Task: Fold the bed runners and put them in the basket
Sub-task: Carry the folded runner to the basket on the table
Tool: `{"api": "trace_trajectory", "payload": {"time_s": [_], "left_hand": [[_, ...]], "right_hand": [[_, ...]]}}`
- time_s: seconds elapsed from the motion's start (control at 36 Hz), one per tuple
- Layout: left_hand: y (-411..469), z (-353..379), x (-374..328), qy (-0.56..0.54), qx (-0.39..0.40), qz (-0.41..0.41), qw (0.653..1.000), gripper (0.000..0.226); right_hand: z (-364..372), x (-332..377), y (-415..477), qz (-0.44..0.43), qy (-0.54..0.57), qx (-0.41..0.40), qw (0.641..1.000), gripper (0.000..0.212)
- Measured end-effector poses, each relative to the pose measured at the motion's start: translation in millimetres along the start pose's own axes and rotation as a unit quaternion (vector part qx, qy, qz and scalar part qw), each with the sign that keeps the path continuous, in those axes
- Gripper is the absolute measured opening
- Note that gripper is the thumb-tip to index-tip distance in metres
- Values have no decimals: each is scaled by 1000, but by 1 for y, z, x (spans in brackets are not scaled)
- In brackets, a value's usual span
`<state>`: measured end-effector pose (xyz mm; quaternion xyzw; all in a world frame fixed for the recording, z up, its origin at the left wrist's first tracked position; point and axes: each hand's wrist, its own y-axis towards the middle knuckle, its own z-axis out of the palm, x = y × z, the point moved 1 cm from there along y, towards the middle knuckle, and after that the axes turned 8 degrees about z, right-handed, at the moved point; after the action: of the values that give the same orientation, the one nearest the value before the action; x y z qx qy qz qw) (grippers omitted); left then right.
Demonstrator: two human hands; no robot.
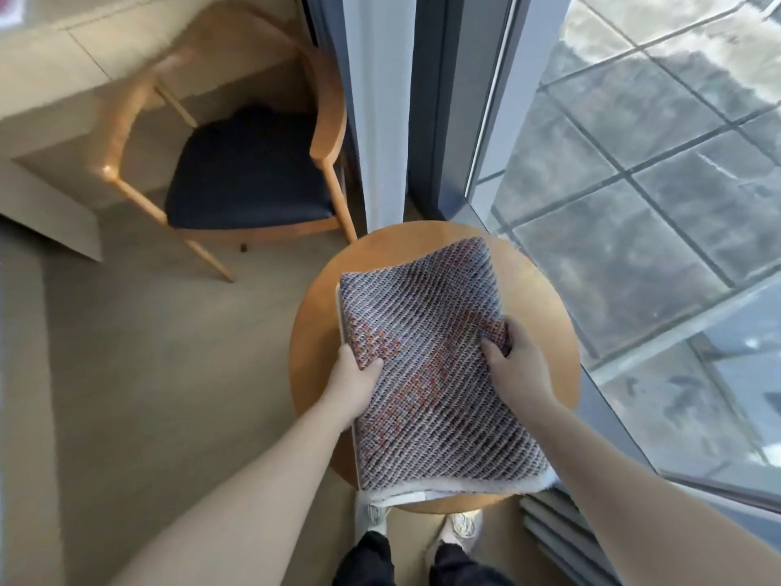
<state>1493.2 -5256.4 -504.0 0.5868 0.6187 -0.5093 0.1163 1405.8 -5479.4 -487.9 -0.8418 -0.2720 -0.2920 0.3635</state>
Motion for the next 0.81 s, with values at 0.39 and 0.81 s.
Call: {"api": "trace_trajectory", "payload": {"time_s": [0.39,0.81], "left_hand": [[10,10,17,49,-31,-1,998,27],[57,27,6,399,-61,226,887,70]], "right_hand": [[34,-10,31,12,-133,11,991,37],[71,35,103,-265,-427,-42,863,68]]}}
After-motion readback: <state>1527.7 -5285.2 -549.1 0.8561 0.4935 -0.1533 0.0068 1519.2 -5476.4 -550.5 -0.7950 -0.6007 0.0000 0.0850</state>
